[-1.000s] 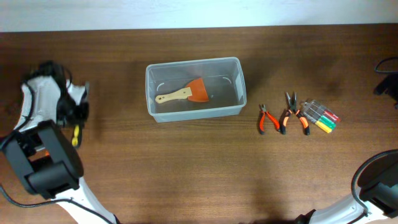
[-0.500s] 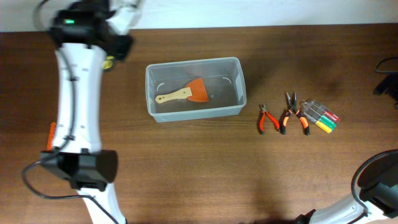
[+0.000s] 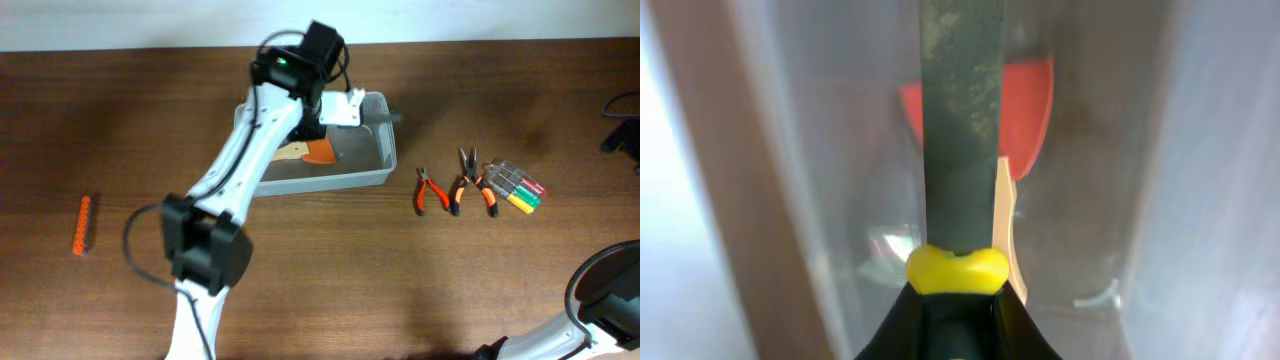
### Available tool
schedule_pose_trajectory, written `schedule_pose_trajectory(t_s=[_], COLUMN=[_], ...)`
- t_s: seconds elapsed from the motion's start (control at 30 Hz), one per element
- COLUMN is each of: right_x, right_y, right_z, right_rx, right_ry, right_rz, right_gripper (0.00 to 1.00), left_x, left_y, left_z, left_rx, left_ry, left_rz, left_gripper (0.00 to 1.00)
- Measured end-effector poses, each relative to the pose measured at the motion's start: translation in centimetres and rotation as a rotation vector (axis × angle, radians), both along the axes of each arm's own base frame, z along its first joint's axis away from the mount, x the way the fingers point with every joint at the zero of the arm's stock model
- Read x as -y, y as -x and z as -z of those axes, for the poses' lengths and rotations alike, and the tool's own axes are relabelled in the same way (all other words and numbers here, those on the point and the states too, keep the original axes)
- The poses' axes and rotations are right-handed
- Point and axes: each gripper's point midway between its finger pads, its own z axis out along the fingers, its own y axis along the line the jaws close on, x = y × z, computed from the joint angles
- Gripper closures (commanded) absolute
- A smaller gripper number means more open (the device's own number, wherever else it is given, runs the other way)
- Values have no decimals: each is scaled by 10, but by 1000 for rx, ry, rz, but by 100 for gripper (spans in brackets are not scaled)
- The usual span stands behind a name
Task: Pack container
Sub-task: 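Carry the file with the left gripper and release it into the container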
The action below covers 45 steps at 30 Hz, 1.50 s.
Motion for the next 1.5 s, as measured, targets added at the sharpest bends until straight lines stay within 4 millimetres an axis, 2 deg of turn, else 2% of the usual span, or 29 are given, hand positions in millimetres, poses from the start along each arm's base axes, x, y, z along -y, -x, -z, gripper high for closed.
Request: schedule_pose_trajectory(t_s=[0.07, 0.17, 0.33, 0.4, 0.43, 0.47, 0.53, 0.67, 0.77, 0.9, 0.97, 1.07, 1.17, 1.27, 1.33, 1.37, 1.4, 1.47, 1.5], right_x=[0, 0, 0, 0, 0, 0, 0, 0, 0, 0, 0, 0, 0, 0, 0, 0, 0, 0, 0], right_y=[0, 0, 0, 0, 0, 0, 0, 0, 0, 0, 0, 0, 0, 0, 0, 0, 0, 0, 0], right_z=[0, 0, 0, 0, 0, 0, 0, 0, 0, 0, 0, 0, 0, 0, 0, 0, 0, 0, 0], right_rx=[0, 0, 0, -1, -1, 0, 0, 0, -1, 0, 0, -1, 0, 0, 0, 0, 0, 0, 0], right_ry=[0, 0, 0, 0, 0, 0, 0, 0, 0, 0, 0, -1, 0, 0, 0, 0, 0, 0, 0], right_rz=[0, 0, 0, 0, 0, 0, 0, 0, 0, 0, 0, 0, 0, 0, 0, 0, 0, 0, 0], right_gripper=[2, 2, 2, 1, 2, 1, 1, 2, 1, 1, 1, 2, 2, 2, 2, 2, 2, 2, 2], left_x=[-6, -12, -16, -17, -17, -17, -16, -19, -30, -45, -53, -67, -84, -121, -169, -190, -221, -279, -300], left_y=[-9, -20, -37, -41, -42, -43, -43, -44, -40, -29, -17, 10, 36, 55, 63, 64, 65, 69, 73], left_z=[29, 53, 58, 57, 57, 58, 59, 59, 55, 36, 17, -28, -86, -134, -151, -153, -151, -135, -125], left_rx=[-23, -34, 2, 13, 15, 16, 13, 20, 21, 13, 6, 6, 52, 113, 133, 139, 139, 113, 89], left_ry=[-37, -54, -27, -13, -8, -4, 2, 2, -29, -55, -66, -77, -31, 39, 72, 81, 89, 81, 71], left_rz=[-1, -6, -23, -28, -29, -30, -32, -97, -210, -331, -365, -395, -454, -608, -801, -887, -1012, -1237, -1315], left_gripper=[98, 98, 98, 93, 87, 76, 1, 1, 1, 1, 1, 1, 1, 1, 1, 1, 1, 1, 1])
